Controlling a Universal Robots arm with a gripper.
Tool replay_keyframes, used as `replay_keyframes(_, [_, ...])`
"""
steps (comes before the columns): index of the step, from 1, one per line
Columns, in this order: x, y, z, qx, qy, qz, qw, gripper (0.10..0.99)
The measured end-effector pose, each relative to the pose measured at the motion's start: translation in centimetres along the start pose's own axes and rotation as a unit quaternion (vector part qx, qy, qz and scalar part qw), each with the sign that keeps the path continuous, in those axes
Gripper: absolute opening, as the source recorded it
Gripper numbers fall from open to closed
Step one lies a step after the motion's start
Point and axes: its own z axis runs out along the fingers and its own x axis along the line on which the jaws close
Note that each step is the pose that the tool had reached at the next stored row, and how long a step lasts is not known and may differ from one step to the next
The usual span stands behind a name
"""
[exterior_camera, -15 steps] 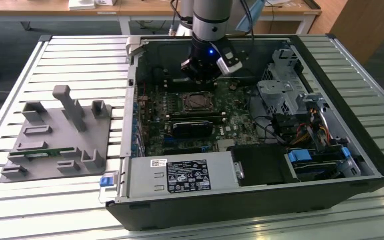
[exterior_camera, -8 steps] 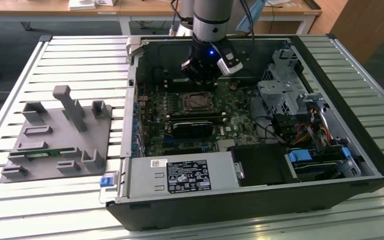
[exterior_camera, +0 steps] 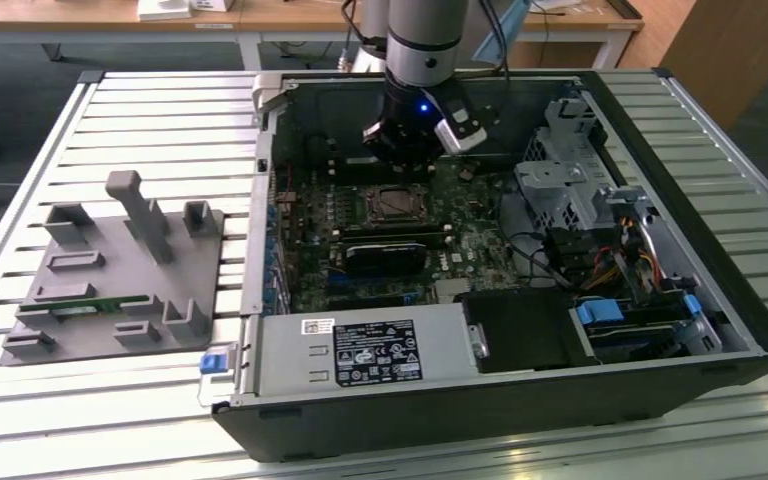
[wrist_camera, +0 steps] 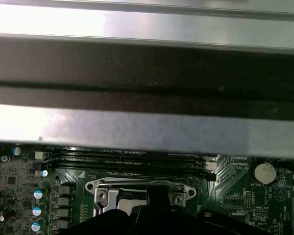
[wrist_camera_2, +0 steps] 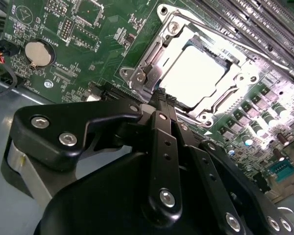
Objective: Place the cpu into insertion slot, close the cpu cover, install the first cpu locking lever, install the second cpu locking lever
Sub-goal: 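Install the second cpu locking lever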
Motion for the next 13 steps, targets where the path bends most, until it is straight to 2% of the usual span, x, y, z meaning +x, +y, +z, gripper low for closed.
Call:
replay_keyframes(9, [0.02, -0.76, -0.06, 0.0, 0.0, 0.0, 1.0, 0.106])
replay_keyframes(13, [0.02, -0.8, -0.5, 0.0, 0.0, 0.0, 1.0, 0.106])
